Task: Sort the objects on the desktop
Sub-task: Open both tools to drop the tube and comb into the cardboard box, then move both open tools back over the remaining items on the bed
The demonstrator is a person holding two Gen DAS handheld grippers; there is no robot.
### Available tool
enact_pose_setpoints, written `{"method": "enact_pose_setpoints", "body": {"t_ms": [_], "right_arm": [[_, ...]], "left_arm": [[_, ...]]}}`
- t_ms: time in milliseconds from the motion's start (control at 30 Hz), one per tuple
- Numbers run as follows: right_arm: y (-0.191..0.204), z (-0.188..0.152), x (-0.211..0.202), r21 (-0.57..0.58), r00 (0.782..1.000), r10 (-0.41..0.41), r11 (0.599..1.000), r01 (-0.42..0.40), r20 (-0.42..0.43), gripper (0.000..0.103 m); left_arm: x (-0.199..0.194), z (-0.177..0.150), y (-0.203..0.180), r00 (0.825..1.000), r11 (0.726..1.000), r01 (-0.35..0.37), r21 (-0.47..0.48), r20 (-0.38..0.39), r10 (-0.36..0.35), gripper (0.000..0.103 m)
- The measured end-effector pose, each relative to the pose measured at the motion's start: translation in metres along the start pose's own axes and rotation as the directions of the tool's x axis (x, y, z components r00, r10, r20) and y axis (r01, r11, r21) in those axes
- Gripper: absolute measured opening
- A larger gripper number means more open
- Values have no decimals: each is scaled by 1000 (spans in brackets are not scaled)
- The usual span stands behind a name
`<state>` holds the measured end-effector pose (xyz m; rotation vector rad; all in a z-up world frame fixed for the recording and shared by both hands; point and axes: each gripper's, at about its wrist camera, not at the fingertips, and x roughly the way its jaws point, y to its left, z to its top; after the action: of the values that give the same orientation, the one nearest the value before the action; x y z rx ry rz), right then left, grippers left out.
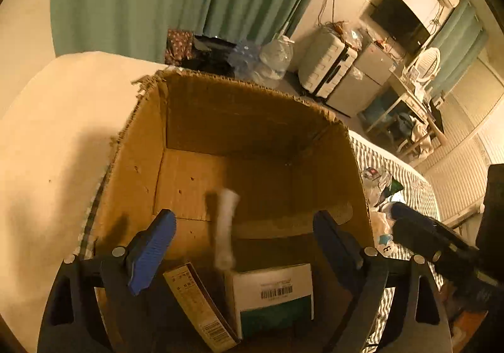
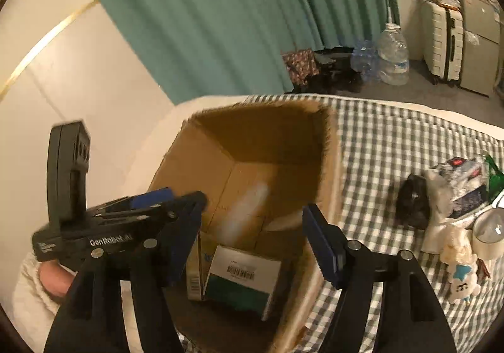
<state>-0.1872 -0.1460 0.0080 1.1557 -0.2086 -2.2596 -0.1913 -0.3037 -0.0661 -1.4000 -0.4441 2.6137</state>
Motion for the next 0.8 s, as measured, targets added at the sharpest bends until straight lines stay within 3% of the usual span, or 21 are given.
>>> {"method": "enact_pose_setpoints", "body": {"t_ms": [100,233,467,600,800], "right_arm": [[-17,-2,-23,24,999,-27,999,26,28,68],[-43,-9,-63,60,995,-72,996,67,75,68],[-100,-34,-150,104,960,-220,973,205,171,68],[-143,-55,-181,156,940,-292,951,266,177,68],[-209,-88,-192,223,926,-348,923,313,143,68]], "left_arm": [[-8,-5,-5,999,999,-45,-11,-23,45,92],[-26,-15,-36,997,995,-83,57,7,83,93],[-48,-52,-135,998,985,-34,167,62,23,100],[-31,-74,-197,997,985,2,174,75,-15,103],[33,-108,-257,999,982,44,184,5,-46,103]]}}
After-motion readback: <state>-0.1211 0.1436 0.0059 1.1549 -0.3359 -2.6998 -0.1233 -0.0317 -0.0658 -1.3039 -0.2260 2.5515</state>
